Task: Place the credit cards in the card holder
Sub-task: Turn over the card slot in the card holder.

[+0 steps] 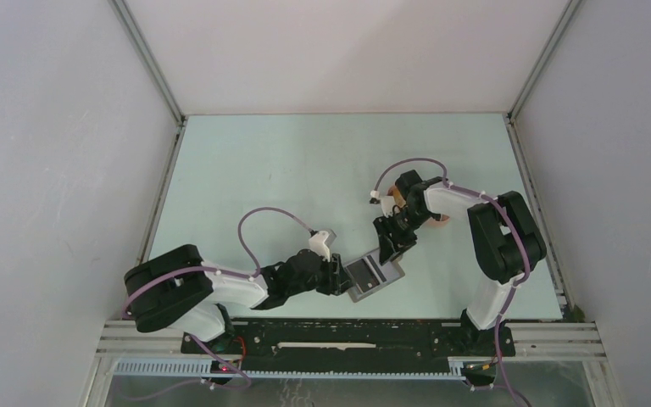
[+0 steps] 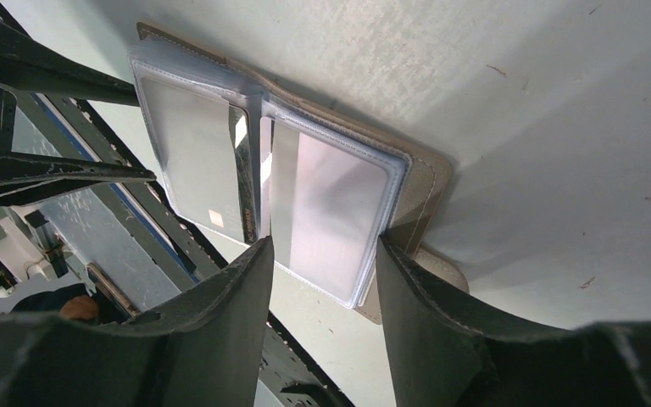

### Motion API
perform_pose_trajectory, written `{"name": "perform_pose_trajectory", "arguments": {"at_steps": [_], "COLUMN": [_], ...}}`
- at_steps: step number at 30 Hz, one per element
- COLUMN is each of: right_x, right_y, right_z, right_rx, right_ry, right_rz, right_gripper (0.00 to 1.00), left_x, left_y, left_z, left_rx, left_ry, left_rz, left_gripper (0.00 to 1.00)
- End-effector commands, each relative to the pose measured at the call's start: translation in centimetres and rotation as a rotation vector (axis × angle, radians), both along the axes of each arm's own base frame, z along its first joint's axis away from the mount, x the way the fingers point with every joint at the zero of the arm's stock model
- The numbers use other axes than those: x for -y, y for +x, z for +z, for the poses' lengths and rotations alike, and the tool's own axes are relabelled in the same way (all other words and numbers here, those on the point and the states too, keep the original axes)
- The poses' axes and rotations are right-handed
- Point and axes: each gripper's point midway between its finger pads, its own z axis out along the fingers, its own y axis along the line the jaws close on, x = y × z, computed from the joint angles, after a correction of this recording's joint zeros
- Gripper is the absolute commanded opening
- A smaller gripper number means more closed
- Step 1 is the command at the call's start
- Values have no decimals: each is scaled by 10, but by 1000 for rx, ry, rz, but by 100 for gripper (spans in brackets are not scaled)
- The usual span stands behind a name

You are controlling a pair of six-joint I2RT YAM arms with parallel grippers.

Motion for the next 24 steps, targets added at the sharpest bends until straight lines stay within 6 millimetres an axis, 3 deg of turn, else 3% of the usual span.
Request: {"name": "perform_pose_trajectory", "arguments": {"at_steps": [1, 13, 24], "right_x": [1, -16, 1], "right_y": [4, -6, 12], "right_z": [-5, 16, 16], "right_rx": [15, -74, 15], "right_ry": [-29, 130, 60], "right_rz": [18, 20, -22], "right_gripper": [58, 53, 52], "left_x": [11, 12, 13], "left_y": [5, 5, 5], "left_z": [6, 5, 4], "left_rx": [2, 0, -3], "left_ry": [-5, -3, -1], "left_rz": [2, 0, -2], "left_gripper": [47, 46, 46]}}
